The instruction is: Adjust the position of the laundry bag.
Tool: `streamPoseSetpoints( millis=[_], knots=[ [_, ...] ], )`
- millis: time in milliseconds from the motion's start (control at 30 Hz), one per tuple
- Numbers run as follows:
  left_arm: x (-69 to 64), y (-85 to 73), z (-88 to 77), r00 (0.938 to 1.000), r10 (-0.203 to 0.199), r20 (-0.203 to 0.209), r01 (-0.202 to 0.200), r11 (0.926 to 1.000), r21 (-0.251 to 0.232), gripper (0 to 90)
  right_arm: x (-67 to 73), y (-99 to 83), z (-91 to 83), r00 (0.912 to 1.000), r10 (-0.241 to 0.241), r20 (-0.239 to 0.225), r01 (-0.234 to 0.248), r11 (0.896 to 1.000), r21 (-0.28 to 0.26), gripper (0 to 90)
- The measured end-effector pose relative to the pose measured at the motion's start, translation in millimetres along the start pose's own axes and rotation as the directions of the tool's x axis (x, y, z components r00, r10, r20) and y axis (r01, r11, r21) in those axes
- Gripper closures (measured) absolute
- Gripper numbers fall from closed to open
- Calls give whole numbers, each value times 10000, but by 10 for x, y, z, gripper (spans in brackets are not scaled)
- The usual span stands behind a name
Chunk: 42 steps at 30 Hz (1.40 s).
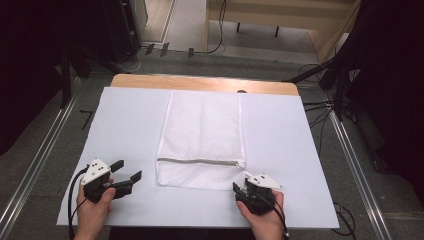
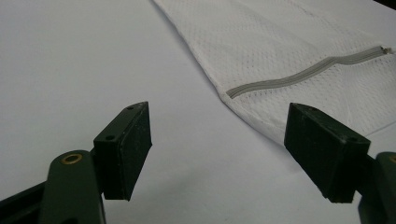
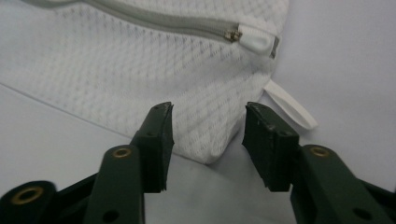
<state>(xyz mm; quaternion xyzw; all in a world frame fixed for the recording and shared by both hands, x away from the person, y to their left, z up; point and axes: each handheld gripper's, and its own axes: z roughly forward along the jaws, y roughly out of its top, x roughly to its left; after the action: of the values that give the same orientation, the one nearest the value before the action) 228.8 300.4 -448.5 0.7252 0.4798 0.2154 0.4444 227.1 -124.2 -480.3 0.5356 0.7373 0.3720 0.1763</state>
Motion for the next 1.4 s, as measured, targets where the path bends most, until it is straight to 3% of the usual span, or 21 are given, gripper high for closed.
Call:
streamPoseSetpoints(
  millis=[33,67,100,133,167,300,733,833,867,900,933,967,1000,1033,1067,1167,1267,1300,1400],
  knots=[
    [-17,0,8,10000,16,23,-16,10000,19,238,51,-16,13,9978,-346,572,345,9994,24,634],
    [-17,0,8,10000,16,23,-16,10000,19,238,51,-16,13,9978,-346,572,345,9994,24,634],
    [-38,-1,7,10000,90,18,-90,9999,67,238,49,-16,19,9958,-373,837,374,9993,0,755],
    [-38,-1,7,10000,90,18,-90,9999,67,238,49,-16,19,9958,-373,837,374,9993,0,755],
    [-59,-4,2,9999,94,47,-94,9999,74,238,9,-16,14,9980,-272,565,273,9996,-13,877],
    [-101,-18,-27,9998,101,158,-102,9999,25,238,-51,-40,-41,9992,-368,162,366,9992,128,899],
    [-294,-51,-60,9985,163,522,-172,9997,171,238,-305,-281,-375,9999,-43,107,38,9992,408,897],
    [-360,-55,-42,9974,329,648,-348,9990,283,238,-380,-363,-475,9984,105,-558,-81,9991,420,810],
    [-360,-55,-42,9974,329,648,-348,9990,283,238,-380,-363,-475,9984,105,-558,-81,9991,420,810],
    [-387,-56,-32,9974,294,651,-311,9992,258,238,-390,-371,-505,9976,143,-674,-132,9998,167,714],
    [-387,-56,-32,9974,294,651,-311,9992,258,238,-390,-371,-505,9976,143,-674,-132,9998,167,714],
    [-414,-58,-16,9973,309,665,-330,9990,298,238,-418,-331,-521,9974,223,-679,-236,9995,-193,641],
    [-414,-58,-16,9973,309,665,-330,9990,298,238,-418,-331,-521,9974,223,-679,-236,9995,-193,641],
    [-442,-62,5,9967,387,713,-412,9986,338,238,-463,-274,-519,9974,346,-626,-377,9981,-493,587],
    [-442,-62,5,9967,387,713,-412,9986,338,238,-463,-274,-519,9974,346,-626,-377,9981,-493,587],
    [-477,-62,19,9963,353,790,-385,9984,403,238,-569,-179,-448,9976,474,-499,-512,9956,-781,476],
    [-504,-64,25,9957,390,845,-425,9983,411,238,-607,-150,-404,9969,619,-486,-659,9940,-868,429],
    [-543,-59,40,9944,464,954,-511,9976,477,238,-619,-107,-350,9980,538,-325,-562,9953,-793,372],
    [-603,-41,74,9922,450,1159,-513,9974,514,239,-637,-55,-283,9985,440,-317,-461,9967,-667,323]
  ],
)
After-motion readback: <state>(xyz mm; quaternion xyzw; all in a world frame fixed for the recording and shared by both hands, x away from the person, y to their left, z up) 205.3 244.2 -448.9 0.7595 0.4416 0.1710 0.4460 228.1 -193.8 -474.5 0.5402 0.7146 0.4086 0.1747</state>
